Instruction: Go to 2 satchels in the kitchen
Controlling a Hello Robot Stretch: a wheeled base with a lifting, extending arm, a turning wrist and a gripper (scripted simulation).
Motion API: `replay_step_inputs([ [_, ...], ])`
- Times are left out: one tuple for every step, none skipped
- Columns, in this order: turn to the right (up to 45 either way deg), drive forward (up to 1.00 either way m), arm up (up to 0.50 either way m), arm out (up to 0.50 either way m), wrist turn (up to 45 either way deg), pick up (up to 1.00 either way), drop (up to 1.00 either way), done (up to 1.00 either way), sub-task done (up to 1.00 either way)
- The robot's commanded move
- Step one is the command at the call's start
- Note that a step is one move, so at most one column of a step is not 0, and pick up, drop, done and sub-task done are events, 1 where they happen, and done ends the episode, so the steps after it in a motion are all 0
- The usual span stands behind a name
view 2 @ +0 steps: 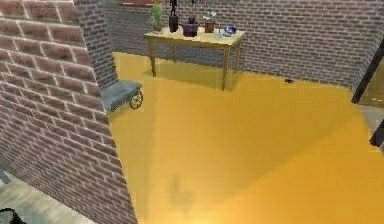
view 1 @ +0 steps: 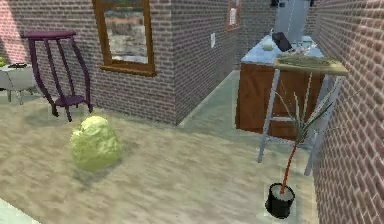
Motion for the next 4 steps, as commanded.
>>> replay_step_inputs([
  [0.0, 1.00, 0.00, 0.00, 0.0, 0.00, 0.00, 0.00, 0.00],
  [36.0, 0.00, 0.00, 0.00, 0.0, 0.00, 0.00, 0.00, 0.00],
  [0.0, 0.05, 0.00, 0.00, 0.0, 0.00, 0.00, 0.00, 0.00],
  [-33.0, 0.00, 0.00, 0.00, 0.0, 0.00, 0.00, 0.00, 0.00],
])
